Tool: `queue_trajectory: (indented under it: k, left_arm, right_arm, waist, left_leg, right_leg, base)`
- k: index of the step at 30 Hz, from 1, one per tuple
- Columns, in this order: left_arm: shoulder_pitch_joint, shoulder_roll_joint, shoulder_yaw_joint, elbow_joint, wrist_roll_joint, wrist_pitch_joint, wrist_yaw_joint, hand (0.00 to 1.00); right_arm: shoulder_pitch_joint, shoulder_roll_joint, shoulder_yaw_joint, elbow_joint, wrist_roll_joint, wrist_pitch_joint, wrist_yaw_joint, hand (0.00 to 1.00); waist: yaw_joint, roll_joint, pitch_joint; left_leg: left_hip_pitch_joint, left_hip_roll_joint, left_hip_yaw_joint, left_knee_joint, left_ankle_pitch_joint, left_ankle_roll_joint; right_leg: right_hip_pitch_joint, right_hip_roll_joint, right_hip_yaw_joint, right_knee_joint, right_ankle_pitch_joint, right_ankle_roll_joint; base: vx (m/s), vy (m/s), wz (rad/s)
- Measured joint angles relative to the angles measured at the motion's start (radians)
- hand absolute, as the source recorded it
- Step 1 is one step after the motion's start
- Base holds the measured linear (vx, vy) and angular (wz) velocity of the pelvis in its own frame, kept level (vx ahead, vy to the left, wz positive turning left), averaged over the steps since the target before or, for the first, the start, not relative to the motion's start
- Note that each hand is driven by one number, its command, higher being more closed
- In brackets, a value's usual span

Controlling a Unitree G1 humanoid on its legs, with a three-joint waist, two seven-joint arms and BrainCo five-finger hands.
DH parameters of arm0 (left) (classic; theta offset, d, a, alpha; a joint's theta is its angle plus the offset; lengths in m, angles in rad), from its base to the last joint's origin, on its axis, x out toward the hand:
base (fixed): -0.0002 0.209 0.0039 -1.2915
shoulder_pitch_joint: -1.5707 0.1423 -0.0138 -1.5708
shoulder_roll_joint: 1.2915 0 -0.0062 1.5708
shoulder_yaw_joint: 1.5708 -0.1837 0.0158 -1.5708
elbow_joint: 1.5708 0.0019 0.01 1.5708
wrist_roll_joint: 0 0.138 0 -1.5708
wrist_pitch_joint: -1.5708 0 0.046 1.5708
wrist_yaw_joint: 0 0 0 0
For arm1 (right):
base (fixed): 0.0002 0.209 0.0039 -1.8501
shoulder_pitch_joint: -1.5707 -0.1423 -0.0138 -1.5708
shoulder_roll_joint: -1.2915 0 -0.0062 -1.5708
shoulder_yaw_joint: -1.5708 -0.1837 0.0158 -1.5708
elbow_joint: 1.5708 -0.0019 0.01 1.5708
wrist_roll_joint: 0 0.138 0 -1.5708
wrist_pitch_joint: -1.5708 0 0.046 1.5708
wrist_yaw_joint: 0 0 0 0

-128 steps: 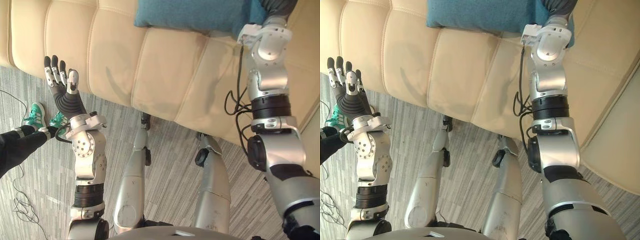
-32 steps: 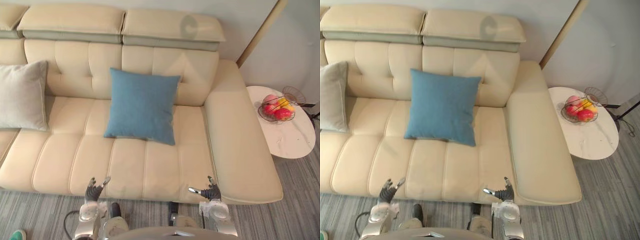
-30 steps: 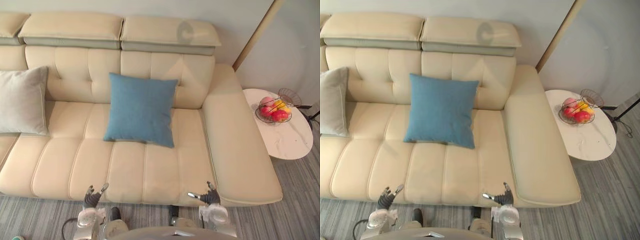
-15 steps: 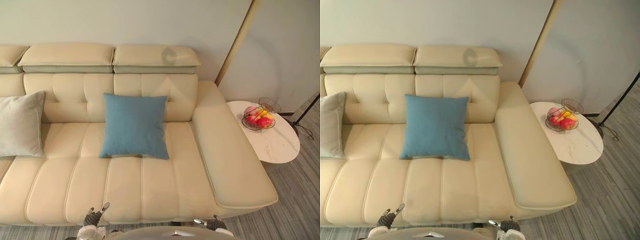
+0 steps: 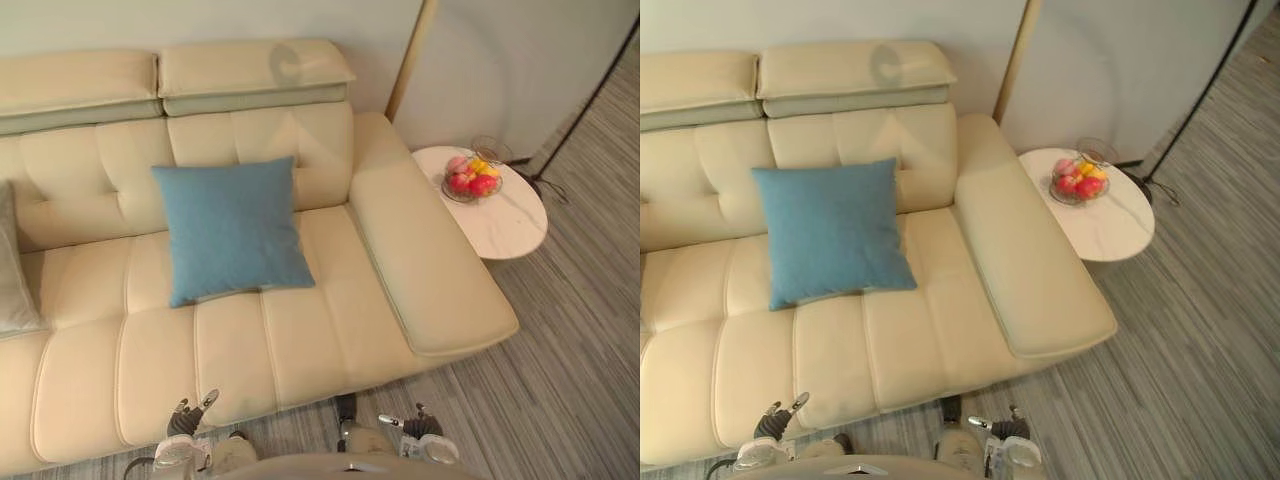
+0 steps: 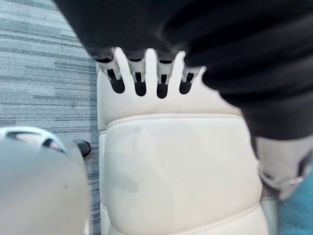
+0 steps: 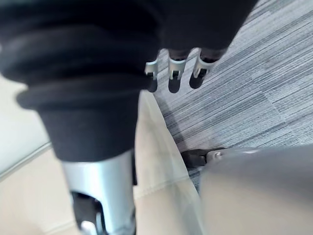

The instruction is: Pick up cushions and gather them together orderly.

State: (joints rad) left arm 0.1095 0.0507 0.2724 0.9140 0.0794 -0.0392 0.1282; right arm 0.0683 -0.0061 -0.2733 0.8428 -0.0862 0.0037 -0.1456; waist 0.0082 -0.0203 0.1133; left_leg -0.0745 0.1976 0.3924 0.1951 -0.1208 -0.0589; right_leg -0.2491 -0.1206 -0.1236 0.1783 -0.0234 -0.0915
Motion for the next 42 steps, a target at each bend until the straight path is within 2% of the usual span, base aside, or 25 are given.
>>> queue_trajectory:
  k: [1,2,3,5,6,7,10,11,13,15,16,17,19,20,21,22,23,24,25,26,27,31,34,35,42]
  left_arm:
    - [-0.004,0.011,0.0,-0.009,0.0,-0.001,0.0,0.0]
    - [-0.001,0.029,0.0,-0.016,-0.001,-0.001,0.001,0.0]
    - [0.006,0.046,0.001,-0.023,-0.002,0.001,0.001,0.0]
    - [0.0,0.047,0.008,-0.027,-0.014,0.007,0.003,0.0]
    - [0.003,0.041,-0.001,-0.028,-0.019,0.008,0.001,0.0]
    - [0.013,0.007,-0.001,-0.034,-0.031,0.01,0.003,0.0]
    - [-0.009,0.011,-0.025,-0.04,-0.039,0.011,0.013,0.0]
    - [-0.008,0.011,-0.042,-0.039,-0.045,0.012,0.016,0.0]
    - [-0.003,0.004,-0.059,-0.04,-0.056,0.013,0.019,0.0]
    - [0.002,0.005,-0.064,-0.039,-0.057,0.015,0.02,0.0]
    - [0.003,0.011,-0.079,-0.04,-0.057,0.015,0.021,0.0]
    - [-0.003,0.011,-0.078,-0.041,-0.057,0.015,0.02,0.0]
    - [-0.014,0.009,-0.073,-0.041,-0.058,0.016,0.019,0.0]
    - [-0.015,0.009,-0.069,-0.039,-0.058,0.016,0.02,0.0]
    - [-0.015,0.007,-0.068,-0.037,-0.058,0.016,0.02,0.0]
    - [-0.014,0.003,-0.07,-0.033,-0.058,0.016,0.02,0.0]
    - [-0.014,-0.014,-0.072,-0.022,-0.059,0.017,0.018,0.0]
    - [-0.007,-0.007,-0.07,-0.02,-0.065,0.018,0.019,0.0]
    - [-0.003,0.001,-0.073,-0.017,-0.065,0.019,0.019,0.0]
    - [0.006,0.012,-0.08,-0.012,-0.065,0.02,0.018,0.0]
    - [0.004,0.015,-0.081,0.003,-0.065,0.02,0.018,0.0]
    - [0.009,0.017,-0.083,0.019,-0.065,0.028,0.018,0.0]
    - [0.01,0.014,-0.086,0.04,-0.065,0.029,0.018,0.0]
    - [-0.007,0.012,-0.087,0.09,-0.055,0.032,-0.002,0.0]
    - [-0.007,0.012,-0.087,0.09,-0.055,0.032,-0.002,0.0]
  right_arm:
    - [0.003,0.008,0.015,0.003,0.0,0.001,-0.006,0.0]
    - [0.01,0.025,0.026,0.01,0.001,0.0,-0.009,0.0]
    - [0.01,0.039,0.039,0.047,0.001,0.001,-0.009,0.0]
    - [-0.028,0.042,0.044,0.043,0.0,-0.002,-0.01,0.0]
    - [-0.055,0.04,0.047,0.043,0.0,-0.001,-0.011,0.0]
    - [-0.063,0.016,0.059,0.043,-0.001,0.0,-0.013,0.0]
    - [-0.116,0.005,0.075,0.046,-0.001,0.001,-0.016,0.0]
    - [-0.123,-0.002,0.074,0.043,-0.001,0.0,-0.017,0.0]
    - [-0.113,-0.004,0.074,0.043,-0.001,0.001,-0.019,0.0]
    - [-0.107,-0.003,0.074,0.045,-0.001,0.002,-0.02,0.0]
    - [-0.098,-0.006,0.072,0.044,-0.001,0.001,-0.026,0.0]
    - [-0.095,-0.002,0.065,0.044,-0.001,0.001,-0.033,0.0]
    - [-0.086,-0.008,0.047,0.047,0.0,0.002,-0.039,0.0]
    - [-0.067,-0.01,0.024,0.045,-0.001,0.002,-0.038,0.0]
    - [-0.059,-0.011,0.017,0.046,-0.001,0.002,-0.039,0.0]
    - [-0.042,-0.014,0.015,0.046,-0.001,0.002,-0.038,0.0]
    - [-0.031,-0.022,0.014,0.052,-0.001,0.004,-0.037,0.0]
    - [-0.027,0.002,-0.003,0.077,0.002,0.008,-0.033,0.0]
    - [-0.021,0.012,-0.007,0.08,0.002,0.014,-0.03,0.0]
    - [0.007,0.03,-0.023,0.079,0.002,0.016,-0.03,0.0]
    - [0.013,0.036,-0.034,0.081,0.002,0.017,-0.03,0.0]
    - [0.012,0.033,-0.052,0.081,0.004,0.019,-0.031,0.0]
    - [0.014,0.025,-0.053,0.088,0.005,0.021,-0.031,0.0]
    - [-0.033,-0.005,-0.082,0.17,0.006,0.035,-0.029,0.0]
    - [-0.035,-0.005,-0.082,0.182,0.006,0.035,-0.029,0.0]
  waist:
    - [-0.009,-0.01,0.001]
    - [-0.008,-0.038,-0.005]
    - [-0.003,-0.073,-0.021]
    - [0.03,-0.074,-0.017]
    - [0.035,-0.068,-0.006]
    - [0.04,-0.035,-0.012]
    - [0.052,-0.027,0.028]
    - [0.052,0.004,0.052]
    - [0.047,0.025,0.069]
    - [0.047,0.023,0.069]
    - [0.039,0.021,0.066]
    - [0.029,0.015,0.068]
    - [0.033,0.008,0.072]
    - [0.031,-0.007,0.08]
    - [0.029,-0.005,0.078]
    - [0.024,0.005,0.073]
    - [0.015,0.031,0.059]
    - [0.014,0.007,0.043]
    - [0.01,-0.011,0.029]
    - [-0.002,-0.04,-0.002]
    - [-0.007,-0.049,-0.008]
    - [-0.021,-0.04,-0.01]
    - [-0.023,-0.024,-0.026]
    - [-0.02,-0.006,-0.031]
    - [-0.02,-0.007,-0.032]
  left_leg:
    - [-0.005,-0.002,-0.017,0.005,0.003,0.002]
    - [-0.006,-0.016,-0.044,0.021,0.008,0.007]
    - [-0.027,-0.032,-0.065,0.052,0.008,0.007]
    - [-0.09,-0.018,-0.067,0.155,0.011,0.013]
    - [-0.139,-0.027,-0.07,0.17,-0.005,-0.014]
    - [-0.134,-0.047,-0.09,0.056,0.084,0.016]
    - [-0.168,-0.054,-0.066,0.05,0.112,0.03]
    - [-0.166,-0.035,-0.081,0.055,0.122,0.021]
    - [-0.153,-0.022,-0.093,0.045,0.143,0.013]
    - [-0.117,-0.025,-0.096,-0.038,0.208,0.007]
    - [-0.099,-0.04,-0.127,-0.132,0.282,-0.018]
    - [-0.109,-0.045,-0.159,-0.137,0.284,-0.03]
    - [-0.135,-0.05,-0.194,0.006,0.177,-0.011]
    - [-0.129,-0.058,-0.201,0.153,0.059,-0.005]
    - [-0.121,-0.058,-0.201,0.202,0.02,-0.007]
    - [-0.106,-0.054,-0.203,0.243,-0.032,-0.019]
    - [-0.089,-0.058,-0.203,0.208,-0.069,0.003]
    - [-0.064,-0.102,-0.189,0.122,-0.036,0.004]
    - [-0.047,-0.12,-0.184,0.061,-0.006,0.003]
    - [-0.004,-0.157,-0.181,-0.08,0.065,0.009]
    - [0.015,-0.172,-0.183,-0.136,0.096,0.009]
    - [0.091,-0.2,-0.186,-0.269,0.153,0.004]
    - [0.117,-0.202,-0.191,-0.282,0.16,0.004]
    - [0.212,-0.172,-0.183,-0.281,0.162,0.023]
    - [0.212,-0.172,-0.183,-0.281,0.162,0.023]
  right_leg:
    - [-0.022,-0.033,-0.028,0.227,-0.055,0.062]
    - [0.011,-0.067,-0.054,0.393,-0.092,0.097]
    - [0.078,-0.083,-0.052,0.448,-0.113,0.14]
    - [0.148,-0.056,-0.05,0.302,-0.112,0.176]
    - [0.183,-0.057,-0.039,0.219,-0.109,0.179]
    - [0.203,-0.041,-0.04,0.134,-0.113,0.183]
    - [0.239,-0.037,-0.056,-0.007,-0.138,0.212]
    - [0.266,-0.011,-0.059,-0.046,-0.104,0.208]
    - [0.286,0.008,-0.079,-0.048,-0.093,0.202]
    - [0.268,0.011,-0.088,-0.017,-0.095,0.197]
    - [0.234,0.006,-0.102,0.008,-0.1,0.184]
    - [0.218,0.0,-0.116,0.022,-0.101,0.178]
    - [0.185,-0.022,-0.123,0.056,-0.095,0.174]
    - [0.179,-0.046,-0.114,0.068,-0.083,0.182]
    - [0.179,-0.052,-0.109,0.068,-0.077,0.188]
    - [0.179,-0.057,-0.104,0.064,-0.065,0.198]
    - [0.179,-0.052,-0.098,0.053,-0.048,0.214]
    - [0.177,-0.068,-0.076,0.011,-0.035,0.204]
    - [0.18,-0.078,-0.076,-0.011,-0.028,0.204]
    - [0.187,-0.084,-0.082,-0.057,-0.015,0.191]
    - [0.204,-0.073,-0.08,-0.084,-0.011,0.186]
    - [0.233,-0.061,-0.05,-0.119,-0.001,0.171]
    - [0.25,-0.057,-0.044,-0.117,-0.002,0.173]
    - [0.356,-0.007,-0.005,-0.186,0.018,0.185]
    - [0.356,-0.007,-0.006,-0.186,0.018,0.185]
  base:
    - [0.04,0.011,0.44]
    - [0.09,-0.03,0.71]
    - [0.1,-0.062,0.53]
    - [-0.05,-0.078,0.04]
    - [-0.28,-0.023,-0.21]
    - [-0.35,0.039,-0.17]
    - [-0.23,-0.029,-0.04]
    - [-0.21,-0.088,0.03]
    - [-0.21,-0.069,0.16]
    - [-0.24,-0.085,0.14]
    - [-0.24,-0.074,0.24]
    - [-0.21,-0.07,0.26]
    - [-0.06,-0.007,0.04]
    - [-0.07,0.04,-0.07]
    - [-0.13,0.104,-0.09]
    - [-0.14,0.163,-0.06]
    - [-0.19,0.22,-0.14]
    - [-0.16,0.192,-0.11]
    - [-0.16,0.174,-0.02]
    - [-0.13,0.123,0.13]
    - [-0.13,0.094,0.17]
    - [-0.1,0.044,0.07]
    - [-0.04,0.004,0.0]
    - [0.0,0.0,0.0]
    - [0.0,0.0,0.0]
